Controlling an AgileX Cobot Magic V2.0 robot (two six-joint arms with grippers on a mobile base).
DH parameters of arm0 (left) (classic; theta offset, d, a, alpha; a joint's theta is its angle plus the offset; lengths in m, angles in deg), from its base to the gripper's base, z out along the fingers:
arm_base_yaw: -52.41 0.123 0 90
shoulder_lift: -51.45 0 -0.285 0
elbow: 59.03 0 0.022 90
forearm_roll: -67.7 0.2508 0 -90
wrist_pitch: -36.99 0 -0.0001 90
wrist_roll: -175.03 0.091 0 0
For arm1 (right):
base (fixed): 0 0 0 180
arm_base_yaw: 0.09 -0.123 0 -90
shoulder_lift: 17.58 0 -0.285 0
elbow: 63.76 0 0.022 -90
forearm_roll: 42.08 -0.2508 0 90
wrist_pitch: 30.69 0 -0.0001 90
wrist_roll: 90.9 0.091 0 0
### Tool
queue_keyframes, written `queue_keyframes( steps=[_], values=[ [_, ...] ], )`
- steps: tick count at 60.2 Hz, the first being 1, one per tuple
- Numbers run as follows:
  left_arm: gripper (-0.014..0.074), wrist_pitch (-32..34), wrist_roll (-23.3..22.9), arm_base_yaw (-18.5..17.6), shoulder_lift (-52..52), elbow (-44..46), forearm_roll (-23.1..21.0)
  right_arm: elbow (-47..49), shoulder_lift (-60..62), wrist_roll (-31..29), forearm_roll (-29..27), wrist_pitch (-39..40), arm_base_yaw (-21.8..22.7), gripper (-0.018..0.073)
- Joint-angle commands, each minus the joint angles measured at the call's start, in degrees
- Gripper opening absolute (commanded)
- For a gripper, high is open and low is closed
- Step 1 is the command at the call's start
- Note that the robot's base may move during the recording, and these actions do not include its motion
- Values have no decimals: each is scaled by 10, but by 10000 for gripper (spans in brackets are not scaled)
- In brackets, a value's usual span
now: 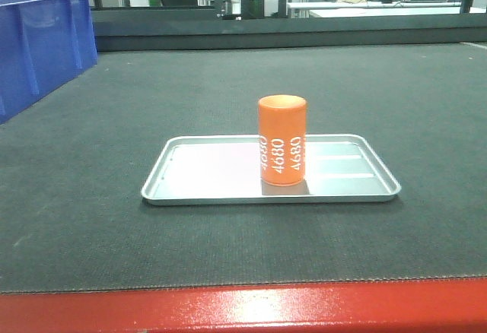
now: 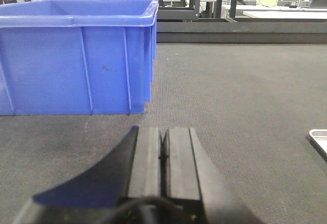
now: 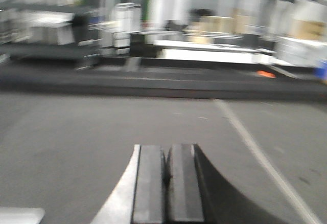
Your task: Grab orange capacitor from left shelf to right conveyor
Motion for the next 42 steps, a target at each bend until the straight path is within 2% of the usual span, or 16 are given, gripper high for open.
queue_keyframes(
  steps=[1, 4, 10, 14, 20, 26, 42],
  values=[
    [-105, 45, 0, -2, 7, 3, -3, 11, -8, 32, 31, 69, 78, 57],
    [-105, 45, 0, -2, 7, 3, -3, 0, -8, 36, 30, 115, 120, 57],
    [-105, 45, 0, -2, 7, 3, -3, -46, -6, 47, 29, 261, 195, 57],
    [-105, 45, 0, -2, 7, 3, -3, -82, -5, 67, 29, 350, 226, 57],
    [-105, 45, 0, -2, 7, 3, -3, -135, -5, 118, 29, 424, 253, 57],
    [-105, 45, 0, -2, 7, 3, -3, -187, -4, 150, 29, 437, 258, 57],
    [-105, 45, 0, -2, 7, 3, -3, -292, -3, 158, 29, 458, 258, 57]
  ],
)
